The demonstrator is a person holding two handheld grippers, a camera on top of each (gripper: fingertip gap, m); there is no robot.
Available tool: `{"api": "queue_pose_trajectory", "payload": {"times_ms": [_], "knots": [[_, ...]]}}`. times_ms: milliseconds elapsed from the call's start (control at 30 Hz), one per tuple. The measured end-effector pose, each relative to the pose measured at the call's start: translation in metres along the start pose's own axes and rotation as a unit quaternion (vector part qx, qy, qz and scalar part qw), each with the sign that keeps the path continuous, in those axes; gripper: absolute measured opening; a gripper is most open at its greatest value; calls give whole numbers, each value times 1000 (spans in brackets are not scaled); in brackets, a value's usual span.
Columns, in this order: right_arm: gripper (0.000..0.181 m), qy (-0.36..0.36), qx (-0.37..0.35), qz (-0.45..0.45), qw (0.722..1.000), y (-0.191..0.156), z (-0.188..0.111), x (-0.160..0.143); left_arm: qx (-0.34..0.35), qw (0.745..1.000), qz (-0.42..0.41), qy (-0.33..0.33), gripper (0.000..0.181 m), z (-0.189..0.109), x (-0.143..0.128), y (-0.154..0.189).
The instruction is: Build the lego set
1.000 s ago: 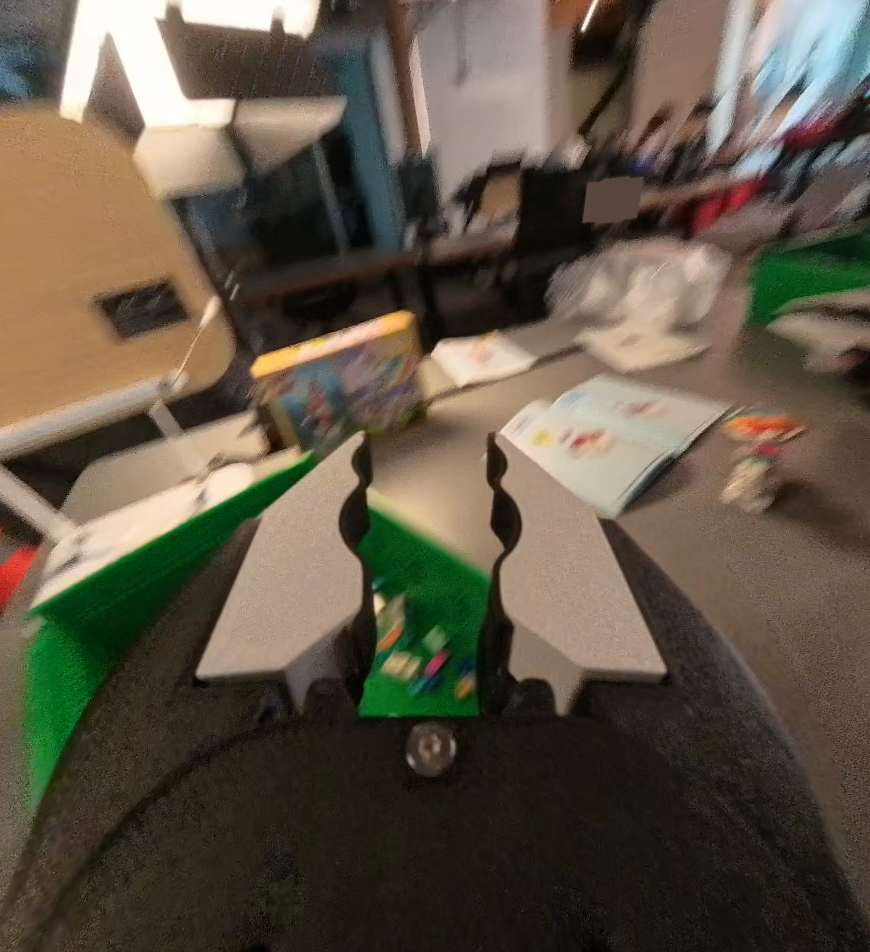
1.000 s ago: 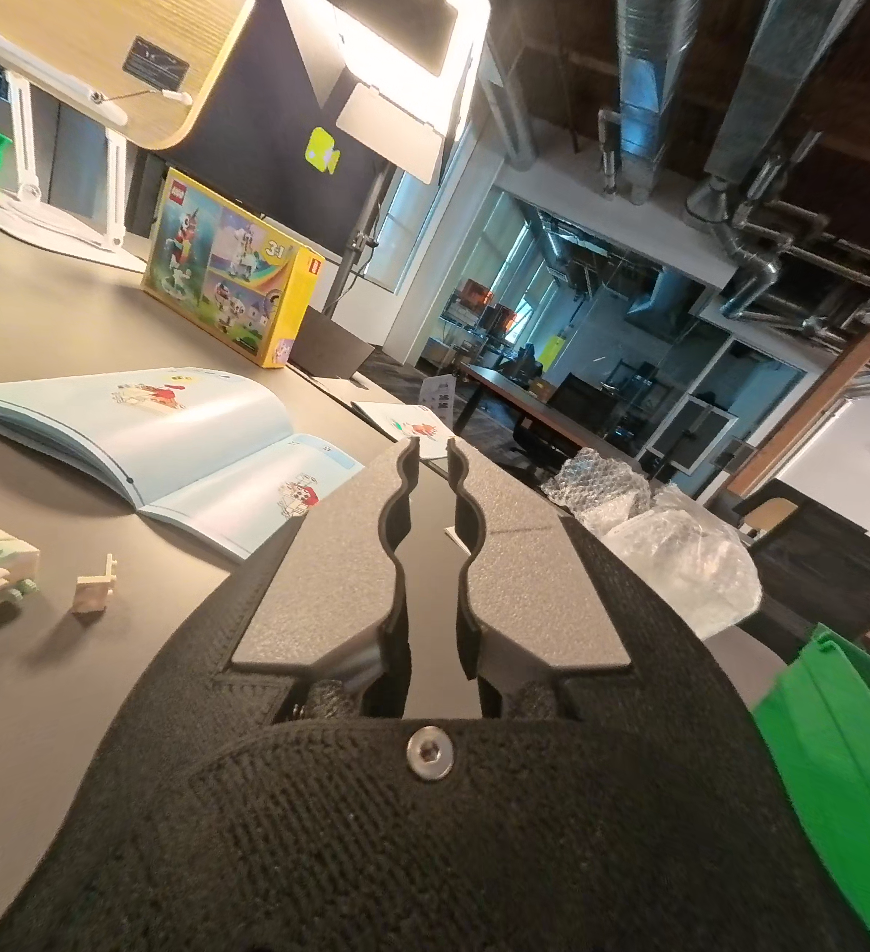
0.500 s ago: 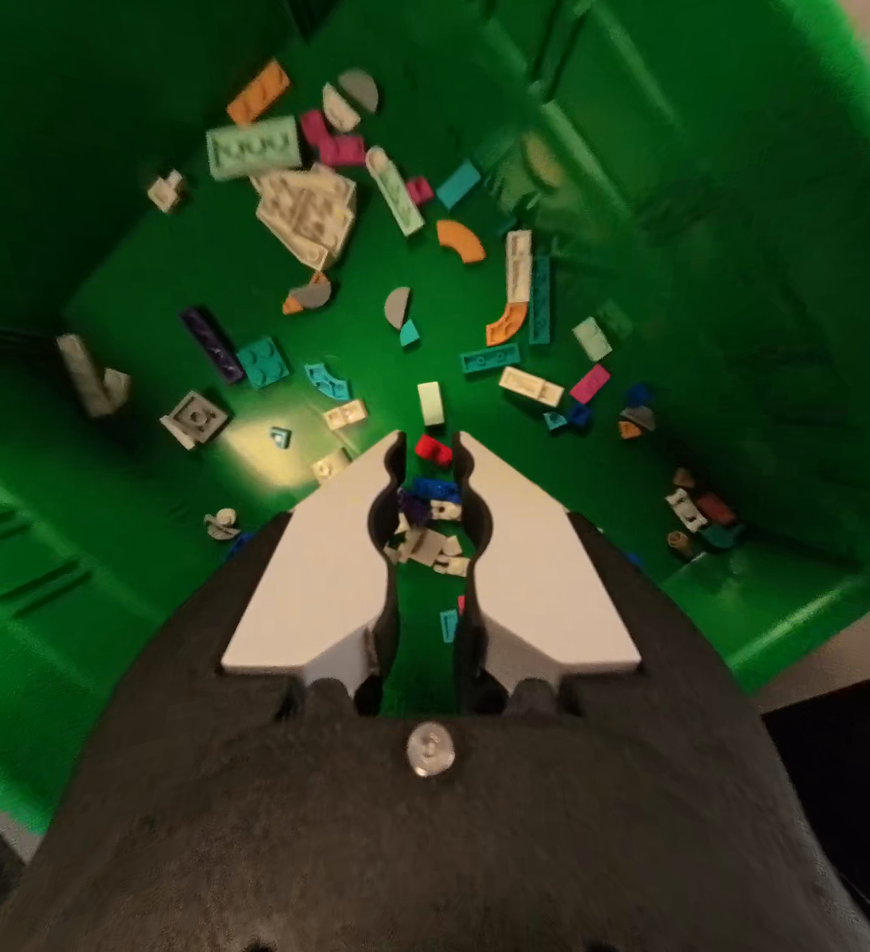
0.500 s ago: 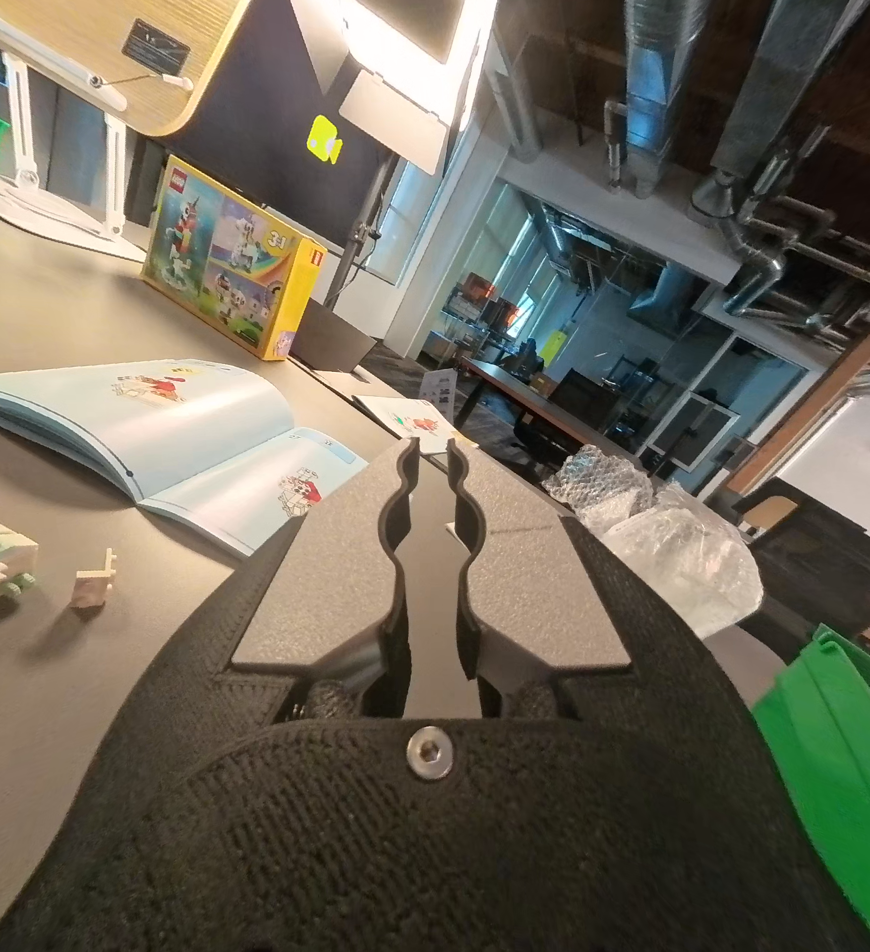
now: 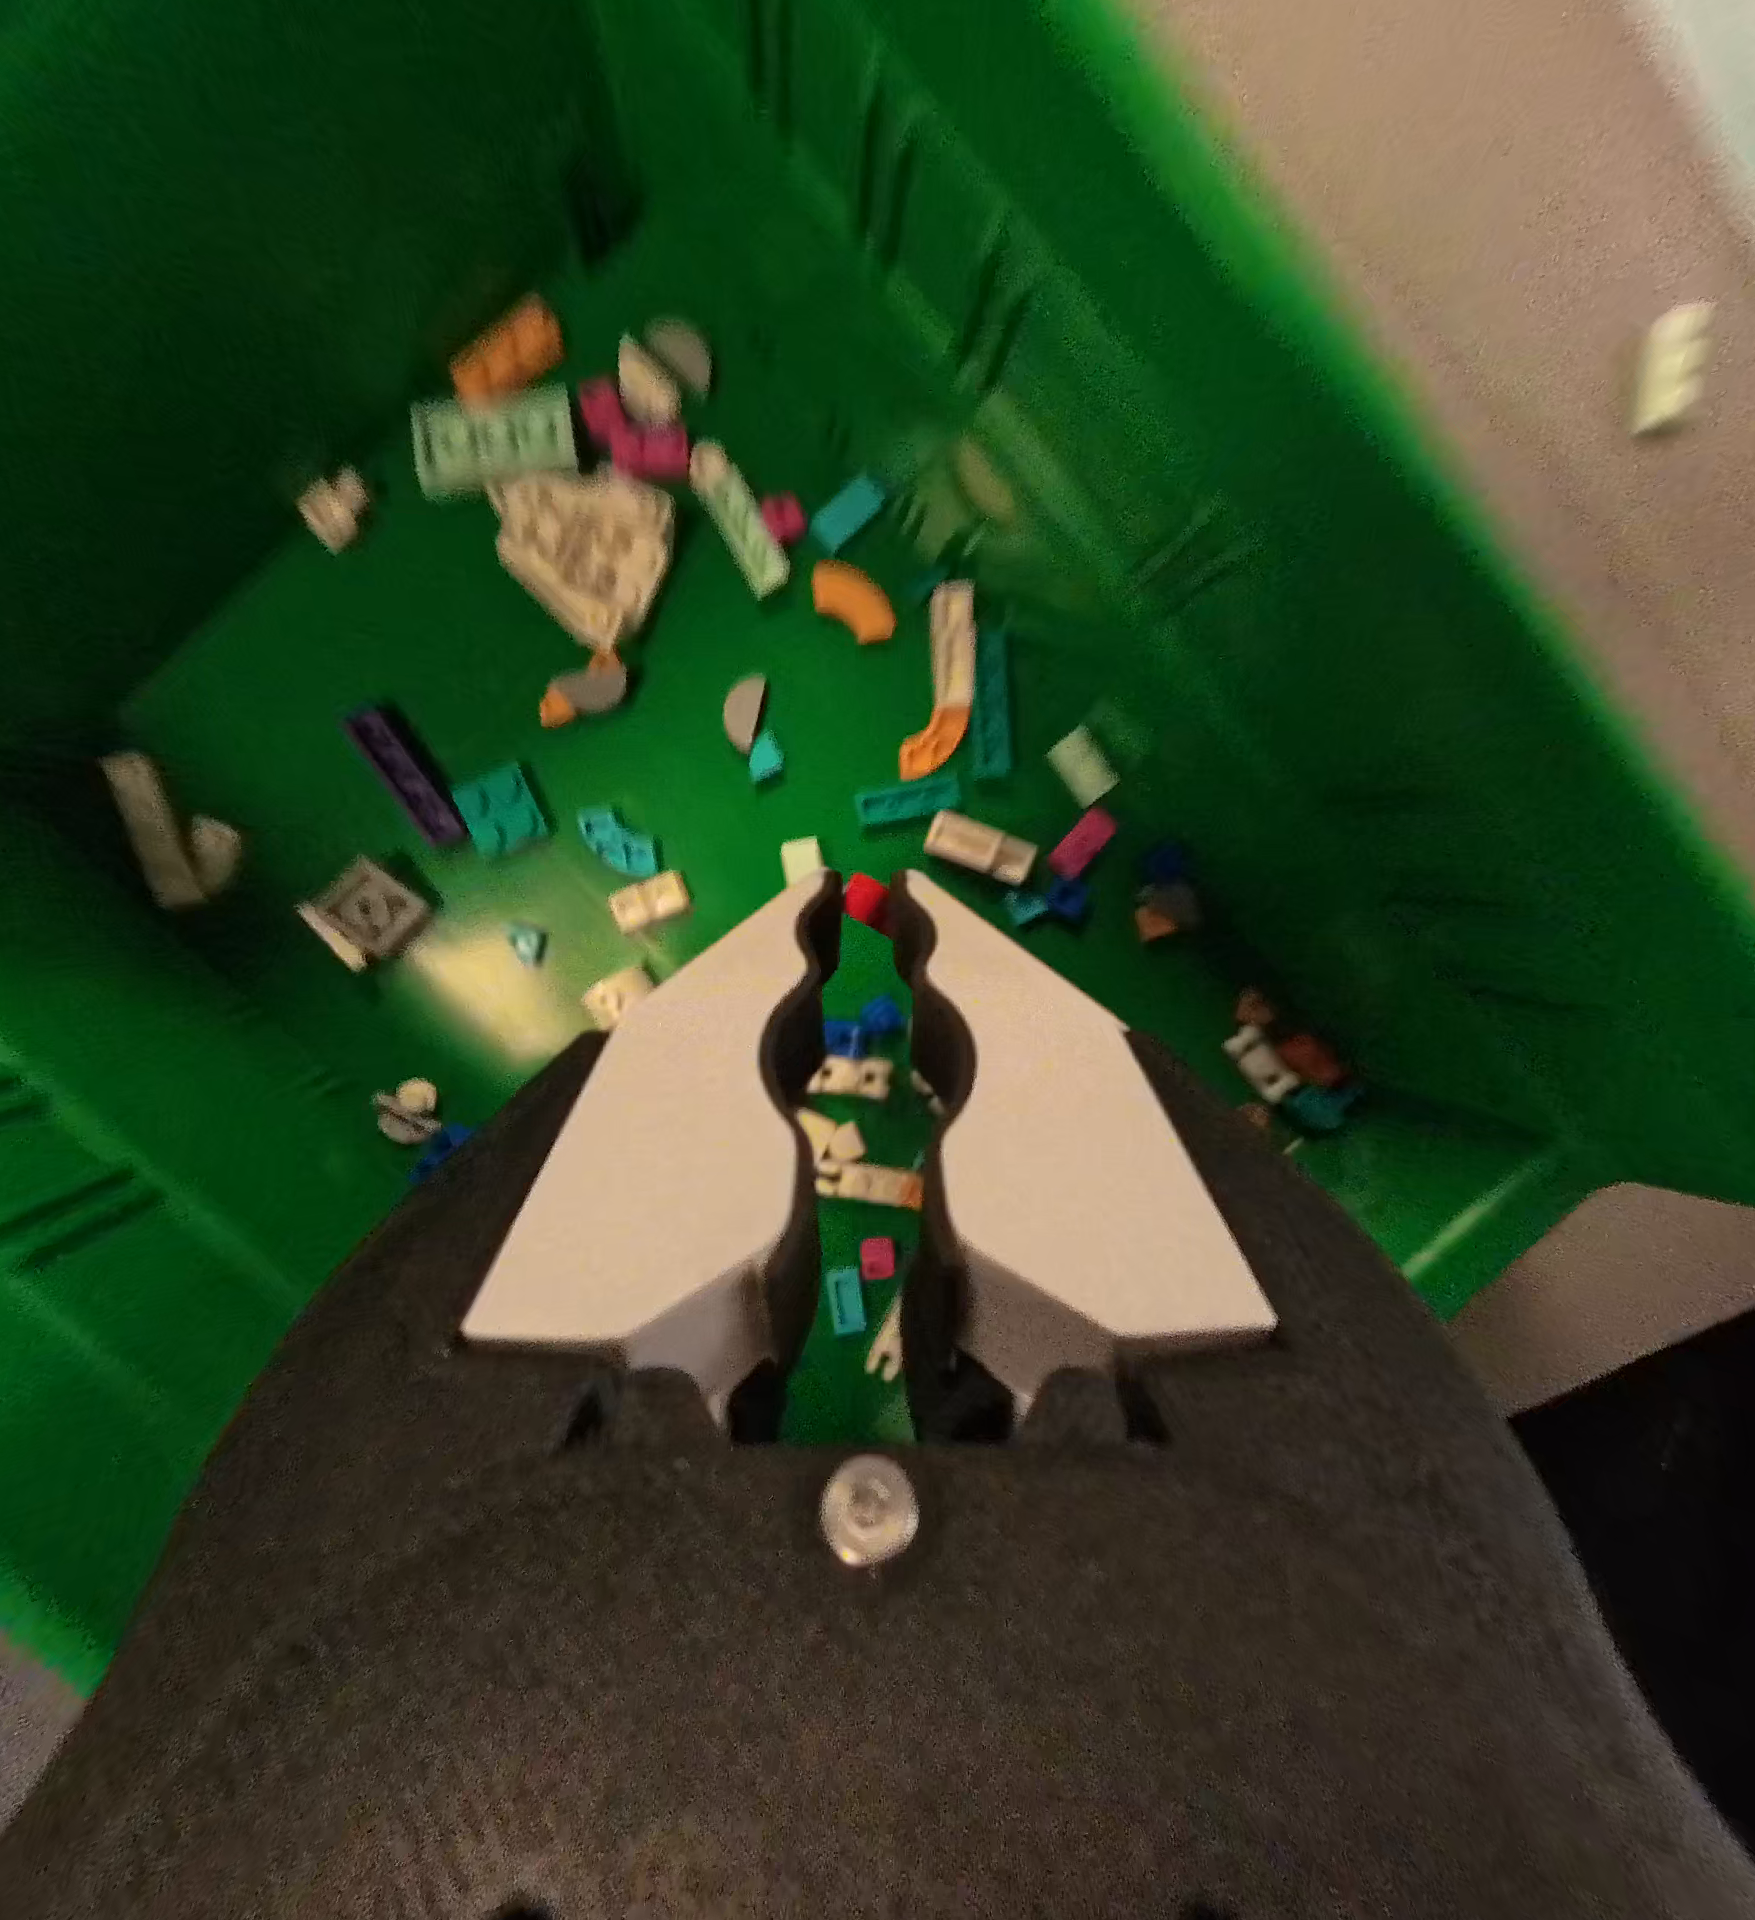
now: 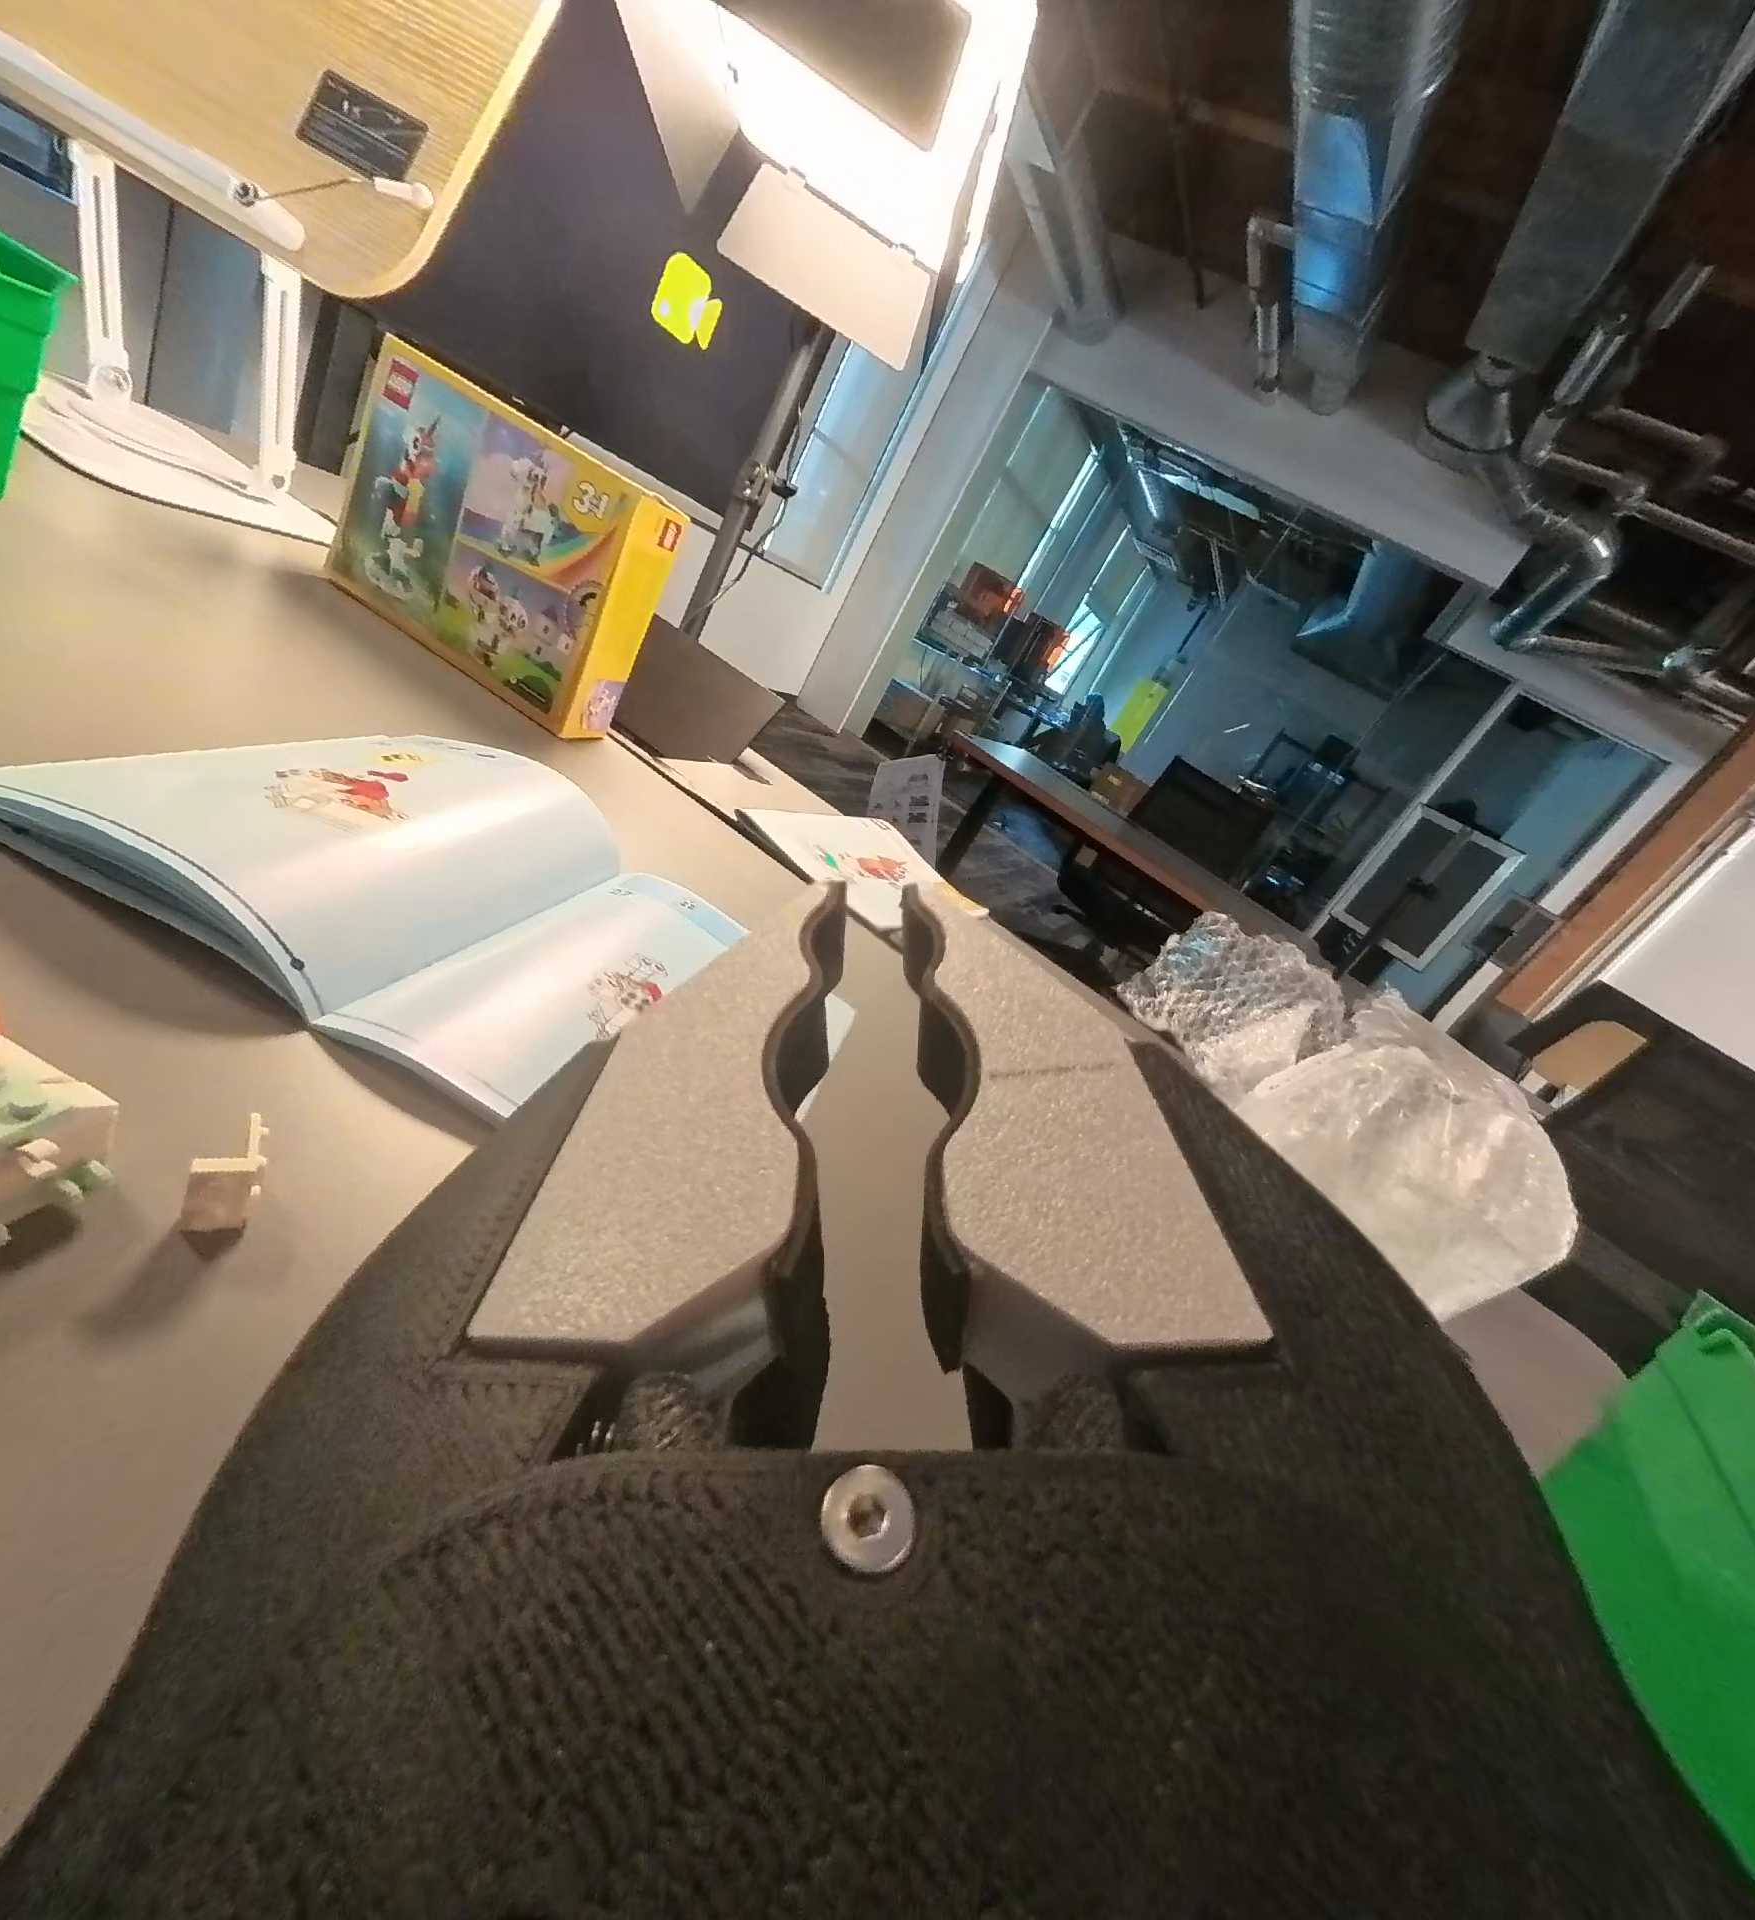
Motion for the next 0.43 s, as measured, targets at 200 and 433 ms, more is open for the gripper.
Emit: {"api": "queue_pose_trajectory", "payload": {"times_ms": [200,433], "knots": [[8,9,10,-22,1000,-6,6,2,-35,963,169,206,7,-90,67,110],[8,5,23,-86,996,-9,15,-3,-207,887,384,149,7,-48,66,289]]}}
Point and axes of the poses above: each gripper's, where its closed fingertips meet, z out along the fingers, x out of its top, y = z × x across the jaws, the point moved 3 cm from there along -z, back along the fingers, and after that the axes turned 5 degrees about -y, right-handed, at the moved point
